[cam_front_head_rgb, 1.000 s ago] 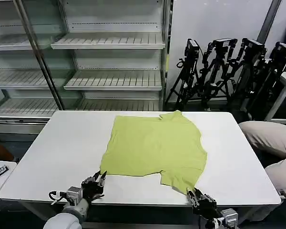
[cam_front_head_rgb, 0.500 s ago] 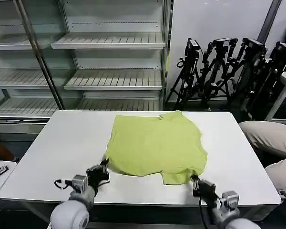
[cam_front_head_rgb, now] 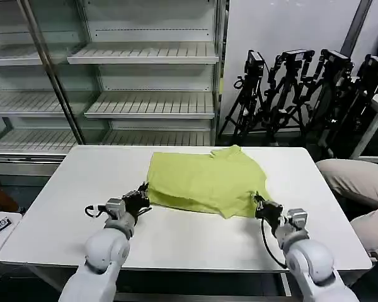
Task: Fold and organize the clothes.
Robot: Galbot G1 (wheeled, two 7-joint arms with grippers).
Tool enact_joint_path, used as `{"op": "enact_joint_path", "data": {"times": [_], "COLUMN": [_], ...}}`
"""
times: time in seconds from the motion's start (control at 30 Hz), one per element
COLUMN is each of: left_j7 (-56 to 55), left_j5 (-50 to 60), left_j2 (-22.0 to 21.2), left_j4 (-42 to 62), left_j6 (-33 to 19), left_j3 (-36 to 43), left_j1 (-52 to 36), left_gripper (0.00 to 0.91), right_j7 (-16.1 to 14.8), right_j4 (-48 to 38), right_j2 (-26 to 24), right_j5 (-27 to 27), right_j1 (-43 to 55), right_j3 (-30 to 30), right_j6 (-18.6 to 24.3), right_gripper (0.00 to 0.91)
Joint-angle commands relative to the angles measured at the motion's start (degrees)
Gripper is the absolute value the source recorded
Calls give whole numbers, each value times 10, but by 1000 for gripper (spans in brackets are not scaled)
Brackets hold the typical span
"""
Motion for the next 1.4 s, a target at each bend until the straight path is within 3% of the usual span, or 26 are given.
{"op": "enact_joint_path", "data": {"times": [0.03, 0.37, 0.4, 0.43, 0.67, 0.97, 1.17, 1.23, 1.27, 1.3, 1.33, 1.4], "left_j7": [1, 0, -2, -2, -12, -8, -9, -13, -11, -12, -13, -13], "left_j5": [-5, 0, 4, 4, 1, 1, -9, -10, -11, -15, -20, -22], "left_j2": [-10, -14, -14, -13, -5, 36, 45, 45, 44, 44, 44, 42], "left_j4": [84, 97, 100, 100, 78, 11, 27, 30, 33, 35, 37, 37], "left_j6": [0, 1, 1, 1, 1, 3, 3, 4, 4, 4, 4, 4], "left_j3": [11, 16, 16, 16, 13, 47, 38, 37, 36, 37, 37, 39], "left_j1": [-57, -65, -66, -67, -58, 16, 17, 14, 13, 12, 11, 10], "left_gripper": [10, 20, 907, 907, 907, 907, 907, 907, 887, 393, 10, 10], "right_j7": [-9, -12, -13, -12, -5, 10, 11, 33, 39, 51, 59, 66], "right_j4": [-97, -119, -122, -123, -120, -23, -4, -15, -18, -20, -22, -28], "right_j2": [9, 15, 16, 16, 15, -19, -18, -14, -14, -13, -10, -10], "right_j5": [-6, -10, -19, -19, -19, -3, -31, -19, -13, -6, -2, -3], "right_j1": [94, 106, 107, 107, 102, -14, -44, -43, -43, -42, -41, -40], "right_j3": [-16, -22, -25, -27, -18, 6, 3, 2, 1, 1, 0, -1], "right_j6": [1, 4, 2, 5, 11, -23, -27, -28, -28, -28, -28, -29], "right_gripper": [0, 0, 101, 907, 907, 907, 907, 907, 665, 413, 0, 0]}}
